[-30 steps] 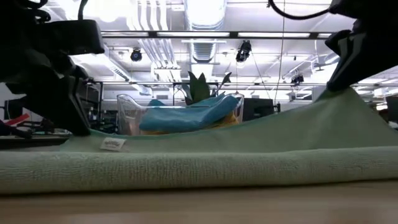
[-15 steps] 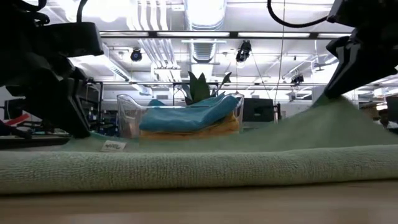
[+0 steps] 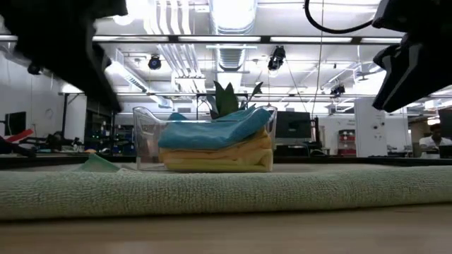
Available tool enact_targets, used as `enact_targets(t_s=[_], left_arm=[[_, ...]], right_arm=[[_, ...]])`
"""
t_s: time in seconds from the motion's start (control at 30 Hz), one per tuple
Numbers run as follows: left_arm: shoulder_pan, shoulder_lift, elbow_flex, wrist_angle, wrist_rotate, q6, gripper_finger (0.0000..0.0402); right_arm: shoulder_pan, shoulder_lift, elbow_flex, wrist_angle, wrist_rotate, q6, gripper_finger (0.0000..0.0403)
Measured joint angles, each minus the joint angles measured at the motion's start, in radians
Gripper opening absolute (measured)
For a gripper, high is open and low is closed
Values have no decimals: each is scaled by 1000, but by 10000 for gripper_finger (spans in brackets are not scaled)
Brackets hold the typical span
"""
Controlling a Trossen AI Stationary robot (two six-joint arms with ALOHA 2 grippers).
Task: Fold microfiber towels
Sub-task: Fold the green microfiber towel
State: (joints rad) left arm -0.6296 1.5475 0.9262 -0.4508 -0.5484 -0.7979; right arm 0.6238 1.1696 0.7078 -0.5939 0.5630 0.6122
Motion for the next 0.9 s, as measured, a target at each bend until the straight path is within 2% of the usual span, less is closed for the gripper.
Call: enact_targets(t_s=[0.1,0.27,0.47,0.67,0.9], left_arm=[[0,5,22,133,20,26,136],[-10,72,24,350,114,75,136],[-24,164,23,362,196,-6,136],[-26,246,22,361,229,-35,136],[-26,272,22,366,230,-35,136]], right_arm=[[2,18,-1,67,-51,31,133],[5,52,-4,70,-86,276,104],[15,76,-22,63,-145,545,94],[22,76,-67,51,-215,718,153],[22,97,-86,55,-250,825,234]])
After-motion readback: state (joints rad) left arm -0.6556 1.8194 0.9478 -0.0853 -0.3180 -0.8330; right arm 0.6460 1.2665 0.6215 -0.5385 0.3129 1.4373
